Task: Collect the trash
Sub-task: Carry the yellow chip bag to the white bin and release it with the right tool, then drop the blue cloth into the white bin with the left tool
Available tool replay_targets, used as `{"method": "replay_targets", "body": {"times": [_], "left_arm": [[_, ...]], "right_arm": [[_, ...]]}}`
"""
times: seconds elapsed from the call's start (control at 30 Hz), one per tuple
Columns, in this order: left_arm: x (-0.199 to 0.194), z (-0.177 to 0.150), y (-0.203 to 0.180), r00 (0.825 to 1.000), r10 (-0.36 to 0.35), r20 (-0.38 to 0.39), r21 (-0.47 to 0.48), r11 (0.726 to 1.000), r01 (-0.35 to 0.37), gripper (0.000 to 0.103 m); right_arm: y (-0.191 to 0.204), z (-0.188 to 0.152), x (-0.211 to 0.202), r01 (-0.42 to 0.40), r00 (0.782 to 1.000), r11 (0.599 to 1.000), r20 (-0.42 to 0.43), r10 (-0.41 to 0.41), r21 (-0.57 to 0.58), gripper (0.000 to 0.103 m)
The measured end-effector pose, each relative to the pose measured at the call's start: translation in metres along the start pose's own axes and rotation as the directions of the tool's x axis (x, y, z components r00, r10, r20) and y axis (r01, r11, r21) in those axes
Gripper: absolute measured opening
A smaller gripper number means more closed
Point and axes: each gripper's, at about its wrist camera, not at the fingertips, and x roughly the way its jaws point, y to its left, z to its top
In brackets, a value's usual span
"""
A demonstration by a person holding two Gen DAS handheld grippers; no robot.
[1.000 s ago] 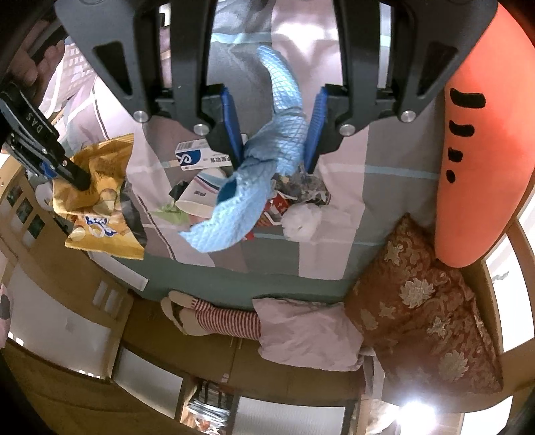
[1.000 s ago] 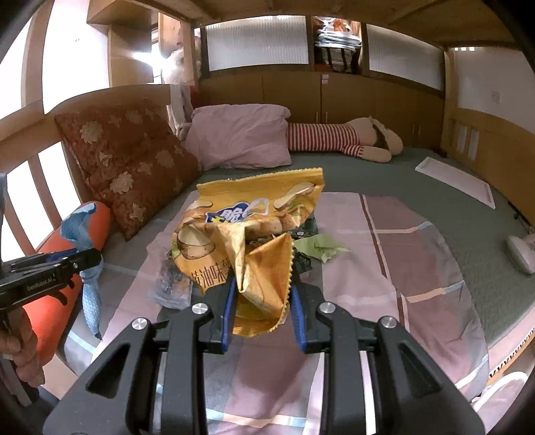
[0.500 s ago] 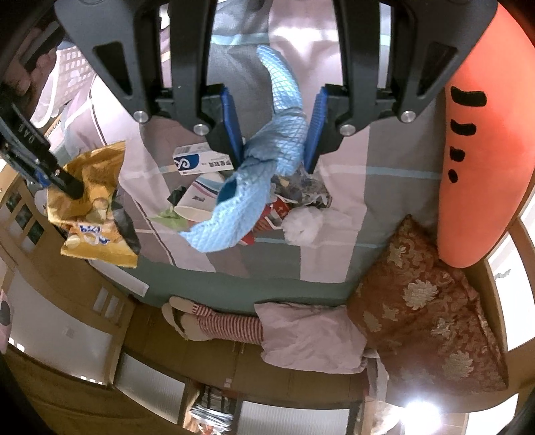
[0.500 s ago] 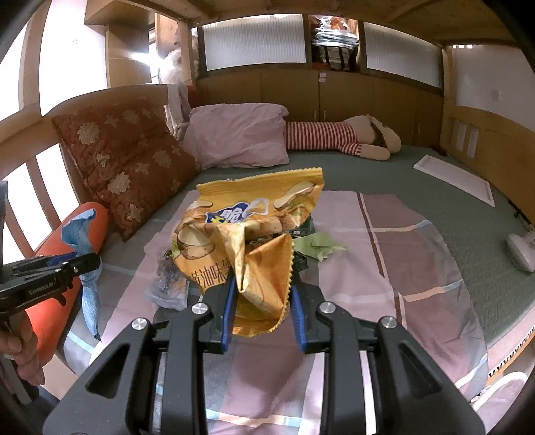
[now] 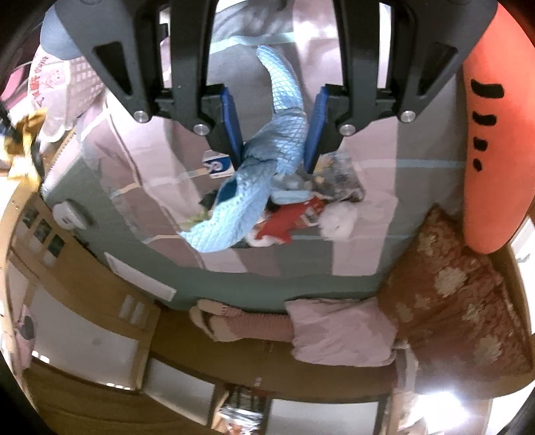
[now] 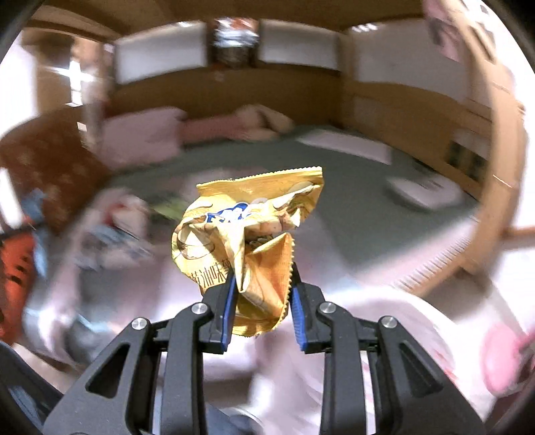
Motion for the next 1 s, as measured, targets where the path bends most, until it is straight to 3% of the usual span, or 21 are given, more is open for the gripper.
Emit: {"method": "replay_targets", "body": {"times": [0.1, 0.17, 0.23, 0.3, 0.33, 0.43, 0.57, 0.6, 0.67, 0.7, 0.8, 0.9, 0.97, 1.0], "left_arm": [[-0.006, 0.002, -0.029, 0.998, -0.066, 0.010, 0.051, 0.997, 0.065, 0.037], [-0.012, 0.000, -0.068, 0.990, -0.139, -0.012, 0.123, 0.983, 0.140, 0.037], [-0.018, -0.005, -0.107, 0.978, -0.206, -0.036, 0.187, 0.960, 0.209, 0.037], [-0.024, -0.010, -0.149, 0.956, -0.285, -0.069, 0.230, 0.928, 0.293, 0.037], [-0.027, -0.012, -0.174, 0.936, -0.339, -0.091, 0.245, 0.904, 0.351, 0.037], [-0.032, -0.021, -0.242, 0.882, -0.440, -0.167, 0.281, 0.837, 0.470, 0.037], [-0.032, -0.041, -0.333, 0.807, -0.528, -0.264, 0.342, 0.731, 0.590, 0.037], [-0.031, -0.044, -0.345, 0.793, -0.542, -0.280, 0.339, 0.716, 0.610, 0.040], [-0.020, -0.053, -0.373, 0.765, -0.558, -0.323, 0.314, 0.699, 0.643, 0.070], [-0.015, -0.056, -0.382, 0.767, -0.553, -0.327, 0.311, 0.703, 0.639, 0.101], [-0.007, -0.060, -0.376, 0.812, -0.502, -0.298, 0.334, 0.742, 0.581, 0.100], [-0.013, -0.044, -0.341, 0.817, -0.516, -0.257, 0.282, 0.768, 0.575, 0.100], [-0.022, -0.027, -0.299, 0.857, -0.482, -0.183, 0.264, 0.816, 0.515, 0.100], [-0.030, -0.019, -0.268, 0.889, -0.438, -0.129, 0.264, 0.849, 0.457, 0.100]], "right_arm": [[-0.031, -0.032, 0.006, 0.097, 0.993, 0.995, -0.072, -0.095, 0.019, 0.031], [-0.049, -0.050, 0.017, 0.143, 0.982, 0.989, -0.130, -0.138, 0.036, 0.040], [-0.057, -0.061, 0.028, 0.183, 0.965, 0.982, -0.202, -0.169, 0.049, 0.069], [-0.067, -0.062, 0.027, 0.210, 0.954, 0.976, -0.231, -0.190, 0.063, 0.069], [-0.071, -0.058, 0.020, 0.212, 0.959, 0.974, -0.211, -0.191, 0.083, 0.069], [-0.097, -0.035, -0.032, 0.188, 0.982, 0.957, -0.033, -0.185, 0.220, 0.074], [-0.120, -0.013, -0.081, 0.156, 0.970, 0.934, 0.128, -0.206, 0.321, 0.082], [-0.122, -0.009, -0.088, 0.156, 0.967, 0.934, 0.144, -0.212, 0.322, 0.083], [-0.126, -0.003, -0.097, 0.147, 0.963, 0.934, 0.170, -0.210, 0.325, 0.083], [-0.125, -0.001, -0.100, 0.137, 0.963, 0.936, 0.178, -0.202, 0.324, 0.083], [-0.117, -0.001, -0.103, 0.112, 0.965, 0.944, 0.193, -0.177, 0.310, 0.083], [-0.095, 0.003, -0.092, 0.088, 0.972, 0.959, 0.187, -0.142, 0.270, 0.083], [-0.076, 0.005, -0.078, 0.052, 0.980, 0.970, 0.176, -0.095, 0.237, 0.083], [-0.065, 0.008, -0.071, 0.032, 0.983, 0.974, 0.171, -0.071, 0.223, 0.083]]}}
